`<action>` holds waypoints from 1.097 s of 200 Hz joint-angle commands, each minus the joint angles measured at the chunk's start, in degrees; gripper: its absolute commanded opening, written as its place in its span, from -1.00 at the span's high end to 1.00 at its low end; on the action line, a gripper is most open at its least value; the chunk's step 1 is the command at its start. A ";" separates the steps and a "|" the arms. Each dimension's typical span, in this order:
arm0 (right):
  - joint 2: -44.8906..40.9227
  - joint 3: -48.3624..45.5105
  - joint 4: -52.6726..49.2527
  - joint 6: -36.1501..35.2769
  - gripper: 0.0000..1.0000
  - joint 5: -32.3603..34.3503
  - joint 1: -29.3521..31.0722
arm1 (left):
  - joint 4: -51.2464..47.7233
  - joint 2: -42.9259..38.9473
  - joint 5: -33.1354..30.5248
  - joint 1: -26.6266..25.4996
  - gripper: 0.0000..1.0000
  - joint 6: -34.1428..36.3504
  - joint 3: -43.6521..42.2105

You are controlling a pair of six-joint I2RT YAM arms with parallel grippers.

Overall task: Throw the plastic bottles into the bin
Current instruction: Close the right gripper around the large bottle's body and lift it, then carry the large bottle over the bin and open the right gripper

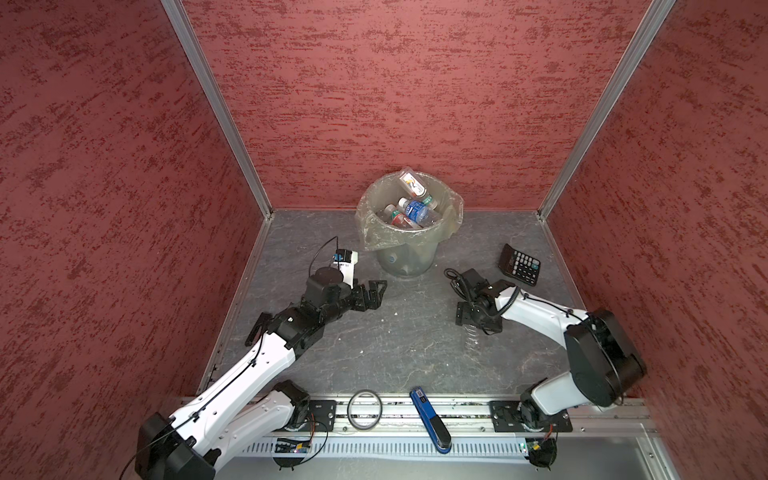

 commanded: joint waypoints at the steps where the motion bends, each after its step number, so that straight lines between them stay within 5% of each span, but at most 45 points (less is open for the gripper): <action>1: 1.02 3.43 1.27 -1.21 -0.60 3.47 0.00 | -1.71 -1.51 -1.43 -0.73 -0.99 -0.70 -0.88; 114: 2.68 3.14 -0.92 -6.64 -0.49 -0.93 -2.27 | -2.83 -1.91 -4.17 -3.15 -0.99 -0.93 -0.60; 146: 3.48 1.90 0.62 -7.11 -0.11 -1.58 -2.22 | -2.26 -0.80 -3.82 -3.35 -0.99 -1.12 -0.30; 170: -0.80 3.96 -0.33 -6.53 0.49 -0.87 -1.92 | -2.21 -0.08 -3.58 -3.51 -0.99 -1.34 -0.19; 219: -23.49 13.29 -3.00 -5.24 0.48 8.19 3.53 | -3.76 -0.21 -3.56 -3.59 -0.99 -2.57 -1.57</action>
